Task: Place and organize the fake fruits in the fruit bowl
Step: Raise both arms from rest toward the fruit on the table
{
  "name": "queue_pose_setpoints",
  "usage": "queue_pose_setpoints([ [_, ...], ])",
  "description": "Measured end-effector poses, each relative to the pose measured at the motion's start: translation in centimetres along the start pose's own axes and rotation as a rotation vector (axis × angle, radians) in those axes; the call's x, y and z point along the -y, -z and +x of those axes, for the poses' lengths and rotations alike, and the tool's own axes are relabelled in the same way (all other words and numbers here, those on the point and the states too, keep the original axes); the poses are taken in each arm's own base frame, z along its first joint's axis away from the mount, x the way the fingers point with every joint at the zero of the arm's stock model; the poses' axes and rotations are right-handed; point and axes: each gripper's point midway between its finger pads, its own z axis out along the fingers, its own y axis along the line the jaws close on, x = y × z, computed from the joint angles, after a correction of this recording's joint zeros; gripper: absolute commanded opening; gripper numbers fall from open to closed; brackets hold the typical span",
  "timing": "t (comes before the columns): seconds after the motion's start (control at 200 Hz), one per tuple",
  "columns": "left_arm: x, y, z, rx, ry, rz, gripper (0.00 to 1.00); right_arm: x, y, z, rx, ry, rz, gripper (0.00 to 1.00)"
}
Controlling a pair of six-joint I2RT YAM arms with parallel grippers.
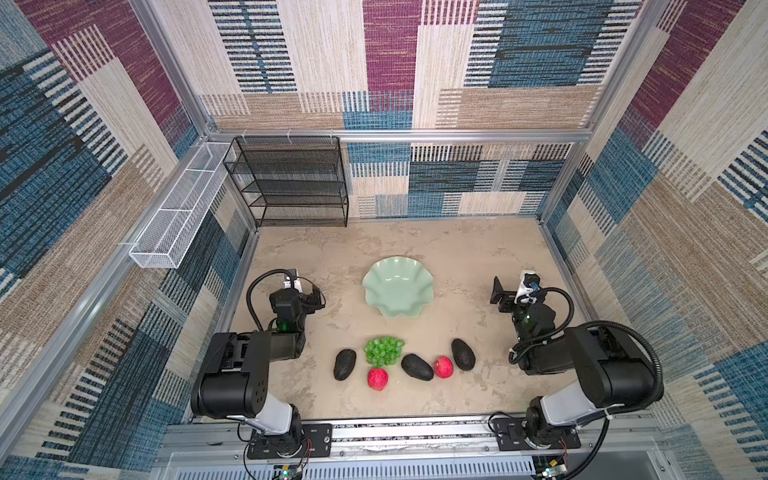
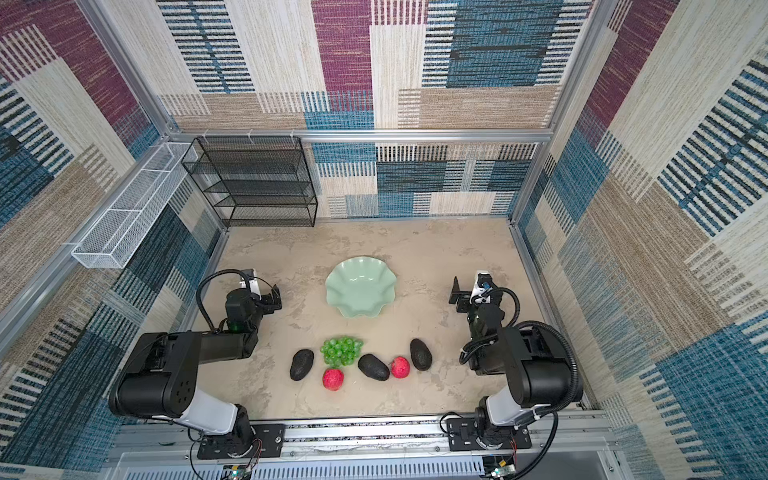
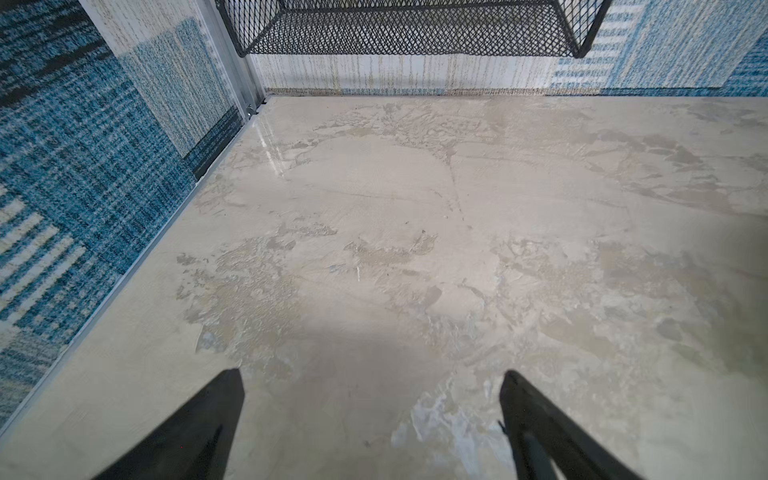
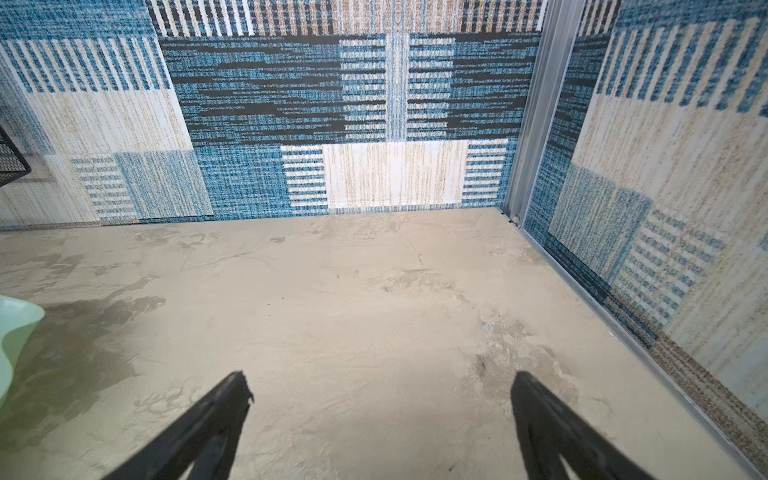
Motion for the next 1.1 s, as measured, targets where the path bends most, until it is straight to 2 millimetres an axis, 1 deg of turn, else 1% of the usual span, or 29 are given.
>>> queue_pose_setpoints([
  [1.102,0.34,-0.04,-0.01,-0.001,0.000,0.019,0.99,0.00,0.00,0.06,-0.002,0.000,0.000,1.00],
])
